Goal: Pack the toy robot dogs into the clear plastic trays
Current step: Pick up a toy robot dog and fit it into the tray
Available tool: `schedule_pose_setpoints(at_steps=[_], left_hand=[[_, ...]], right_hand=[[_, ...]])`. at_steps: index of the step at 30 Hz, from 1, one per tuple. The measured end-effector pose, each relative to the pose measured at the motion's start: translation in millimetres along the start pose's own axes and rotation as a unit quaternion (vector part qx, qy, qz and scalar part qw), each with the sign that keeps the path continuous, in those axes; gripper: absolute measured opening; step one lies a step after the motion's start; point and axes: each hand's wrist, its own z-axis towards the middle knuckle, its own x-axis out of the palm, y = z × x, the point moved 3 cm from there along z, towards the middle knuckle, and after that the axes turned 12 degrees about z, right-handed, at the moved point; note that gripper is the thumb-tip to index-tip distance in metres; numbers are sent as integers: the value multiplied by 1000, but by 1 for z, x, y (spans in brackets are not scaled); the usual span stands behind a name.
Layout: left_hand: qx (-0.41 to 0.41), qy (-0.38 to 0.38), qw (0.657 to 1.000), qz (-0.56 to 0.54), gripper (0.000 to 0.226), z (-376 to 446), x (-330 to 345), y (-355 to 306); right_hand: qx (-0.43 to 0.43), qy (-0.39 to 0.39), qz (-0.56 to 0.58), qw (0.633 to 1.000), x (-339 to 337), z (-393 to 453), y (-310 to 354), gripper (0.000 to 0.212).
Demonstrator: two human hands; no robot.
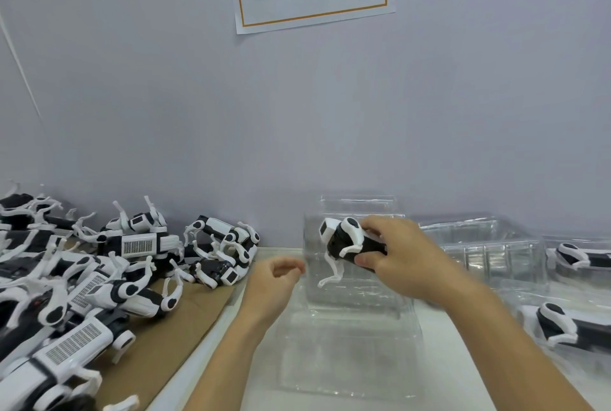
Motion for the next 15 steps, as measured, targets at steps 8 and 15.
schedule_pose_setpoints(at_steps=[8, 15], left_hand=[[-94, 95, 986, -97, 33, 0, 15, 28], [-68, 98, 989, -93, 33, -2, 16, 27]], right_hand=[[-22, 69, 39, 997, 44, -3, 3, 22], [47, 124, -57, 990, 55, -7, -13, 15]])
